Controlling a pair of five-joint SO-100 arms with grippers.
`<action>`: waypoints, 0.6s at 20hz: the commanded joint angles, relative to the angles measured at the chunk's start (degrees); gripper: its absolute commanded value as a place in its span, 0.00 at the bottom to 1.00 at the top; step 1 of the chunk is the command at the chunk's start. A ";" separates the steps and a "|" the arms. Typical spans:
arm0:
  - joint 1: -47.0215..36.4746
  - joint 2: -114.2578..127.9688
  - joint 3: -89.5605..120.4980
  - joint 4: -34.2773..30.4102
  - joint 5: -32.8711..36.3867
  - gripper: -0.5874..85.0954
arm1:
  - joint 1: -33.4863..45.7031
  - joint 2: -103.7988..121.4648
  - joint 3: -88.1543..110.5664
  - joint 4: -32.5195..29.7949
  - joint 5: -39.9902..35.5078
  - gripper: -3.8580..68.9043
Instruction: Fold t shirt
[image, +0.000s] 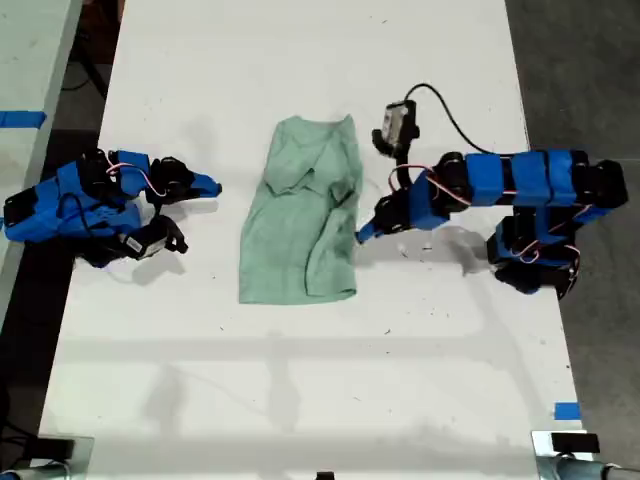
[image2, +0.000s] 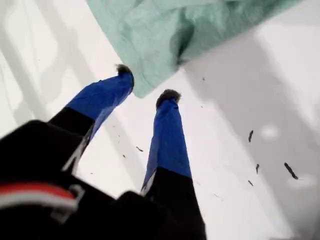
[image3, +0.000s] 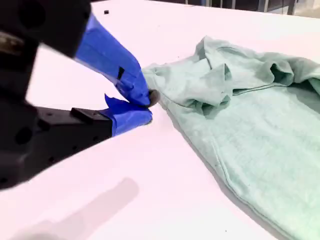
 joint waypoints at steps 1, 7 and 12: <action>-0.97 0.00 2.20 0.26 -1.41 0.08 | 0.35 24.79 28.13 -9.23 4.92 0.17; 2.90 -0.09 2.20 0.26 -1.67 0.06 | 1.14 81.91 69.26 -0.26 10.20 0.07; 17.93 0.26 2.29 0.18 -4.22 0.05 | 5.54 79.28 72.60 4.13 5.36 0.07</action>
